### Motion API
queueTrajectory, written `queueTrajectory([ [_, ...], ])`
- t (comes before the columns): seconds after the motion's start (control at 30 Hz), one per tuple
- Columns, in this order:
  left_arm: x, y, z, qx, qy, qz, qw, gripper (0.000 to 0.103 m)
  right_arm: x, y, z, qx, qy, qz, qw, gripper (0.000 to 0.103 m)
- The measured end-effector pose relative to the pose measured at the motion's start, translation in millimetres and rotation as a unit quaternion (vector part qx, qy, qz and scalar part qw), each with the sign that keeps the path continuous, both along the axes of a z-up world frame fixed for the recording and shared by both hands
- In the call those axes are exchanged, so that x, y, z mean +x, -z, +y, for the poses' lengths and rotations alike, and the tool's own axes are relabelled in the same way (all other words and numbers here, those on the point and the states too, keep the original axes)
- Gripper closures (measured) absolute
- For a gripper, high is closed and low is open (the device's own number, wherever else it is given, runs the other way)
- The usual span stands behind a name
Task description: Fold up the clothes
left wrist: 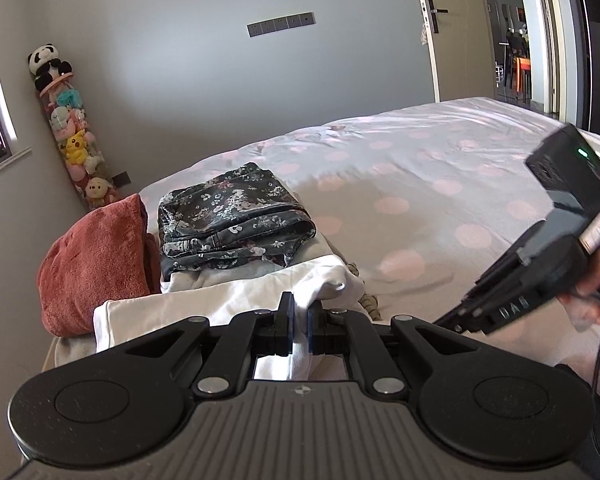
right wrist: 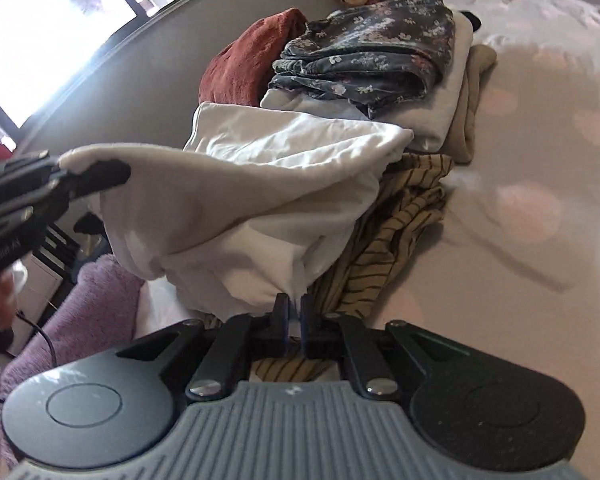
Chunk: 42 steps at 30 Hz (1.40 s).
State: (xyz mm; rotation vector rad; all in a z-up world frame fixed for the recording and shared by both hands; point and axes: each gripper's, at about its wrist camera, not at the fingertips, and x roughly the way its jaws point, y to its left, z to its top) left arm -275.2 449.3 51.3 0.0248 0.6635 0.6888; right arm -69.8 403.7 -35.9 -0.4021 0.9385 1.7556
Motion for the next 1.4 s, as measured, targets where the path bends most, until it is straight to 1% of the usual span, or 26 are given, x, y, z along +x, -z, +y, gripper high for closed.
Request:
queueTrajectory([
  [0.1, 0.0, 0.5, -0.1, 0.001, 0.000, -0.001, 1.0000, 0.099, -24.8, 6.2, -15.8, 0.051, -0.023, -0.084, 0.995, 0.092],
  [0.13, -0.1, 0.7, -0.2, 0.001, 0.000, -0.001, 1.0000, 0.099, -33.6, 8.7, -21.0, 0.068, -0.032, -0.112, 0.991, 0.091],
  [0.17, -0.3, 0.9, -0.4, 0.002, 0.000, -0.001, 1.0000, 0.099, -42.3, 11.3, -26.2, 0.086, -0.040, -0.139, 0.986, 0.089],
  [0.2, -0.5, 1.1, -0.5, 0.002, -0.001, -0.002, 1.0000, 0.099, -51.0, 13.8, -31.4, 0.103, -0.049, -0.167, 0.979, 0.084],
  [0.23, -0.6, 1.3, -0.7, 0.002, -0.001, -0.002, 1.0000, 0.099, -59.8, 16.3, -36.6, 0.120, -0.057, -0.195, 0.972, 0.083],
  [0.3, -0.6, 1.8, -0.9, 0.003, 0.000, -0.002, 1.0000, 0.099, -77.3, 21.4, -47.1, 0.153, -0.073, -0.249, 0.953, 0.084],
  [0.4, 0.2, 2.4, -1.3, 0.001, 0.004, -0.002, 1.0000, 0.099, -103.5, 29.0, -62.7, 0.202, -0.097, -0.328, 0.918, 0.083],
  [0.43, 0.1, 2.5, -1.5, 0.001, 0.006, -0.002, 1.0000, 0.099, -109.8, 32.1, -63.0, 0.212, -0.100, -0.346, 0.909, 0.083],
  [0.53, -0.7, 2.8, -2.0, 0.000, 0.008, -0.002, 1.0000, 0.099, -127.4, 39.3, -54.3, 0.227, -0.108, -0.386, 0.887, 0.083],
  [0.63, -1.5, 2.5, -1.5, 0.001, 0.011, -0.002, 0.9999, 0.099, -146.4, 44.7, -48.4, 0.242, -0.118, -0.436, 0.859, 0.083],
  [0.67, -1.7, 2.2, -1.2, 0.001, 0.011, -0.001, 0.9999, 0.099, -152.2, 47.8, -44.8, 0.246, -0.125, -0.455, 0.847, 0.083],
  [0.7, -2.0, 1.8, -0.9, 0.002, 0.012, -0.001, 0.9999, 0.099, -158.1, 51.7, -41.8, 0.252, -0.132, -0.477, 0.832, 0.083],
  [0.77, -2.4, 0.4, 0.4, 0.003, 0.011, -0.001, 0.9999, 0.099, -168.5, 60.1, -37.0, 0.270, -0.149, -0.524, 0.794, 0.083],
  [0.8, -2.7, -0.4, 1.0, 0.004, 0.011, -0.001, 0.9999, 0.099, -170.7, 61.9, -34.9, 0.273, -0.155, -0.537, 0.783, 0.083],
  [0.87, -3.0, -2.5, 2.0, 0.006, 0.010, 0.001, 0.9999, 0.099, -172.0, 63.0, -31.1, 0.273, -0.165, -0.550, 0.772, 0.083],
  [0.9, -3.3, -3.6, 2.0, 0.007, 0.009, 0.001, 0.9999, 0.099, -172.7, 63.5, -29.2, 0.273, -0.170, -0.557, 0.766, 0.085],
  [0.93, -3.4, -4.7, 2.1, 0.008, 0.009, 0.003, 0.9999, 0.099, -173.4, 64.0, -27.3, 0.273, -0.175, -0.563, 0.760, 0.090],
  [0.97, -3.5, -6.0, 2.4, 0.010, 0.009, 0.004, 0.9999, 0.099, -174.0, 64.6, -25.4, 0.273, -0.180, -0.570, 0.754, 0.099],
  [1.0, -3.6, -7.2, 3.0, 0.012, 0.009, 0.006, 0.9999, 0.099, -174.7, 65.1, -23.4, 0.273, -0.185, -0.576, 0.747, 0.099],
  [1.03, -3.8, -8.4, 3.6, 0.013, 0.010, 0.007, 0.9998, 0.099, -173.4, 60.6, -24.7, 0.274, -0.187, -0.569, 0.752, 0.099],
  [1.1, -3.8, -10.1, 4.0, 0.015, 0.010, 0.008, 0.9998, 0.099, -168.6, 44.6, -34.8, 0.282, -0.186, -0.540, 0.771, 0.099],
  [1.2, -3.1, -11.0, 2.6, 0.015, 0.014, 0.009, 0.9998, 0.099, -156.2, 15.1, -54.1, 0.293, -0.196, -0.471, 0.808, 0.100],
  [1.3, -1.8, -9.1, -0.5, 0.010, 0.020, 0.010, 0.9997, 0.099, -144.3, -1.8, -61.7, 0.269, -0.205, -0.416, 0.844, 0.100],
  [1.37, -0.1, -4.7, -4.5, 0.003, 0.027, 0.012, 0.9996, 0.099, -137.7, -2.3, -60.7, 0.244, -0.204, -0.393, 0.863, 0.100],
  [1.4, 1.0, -1.5, -7.0, -0.002, 0.031, 0.013, 0.9994, 0.099, -136.2, 0.3, -58.9, 0.232, -0.203, -0.387, 0.869, 0.100],
])
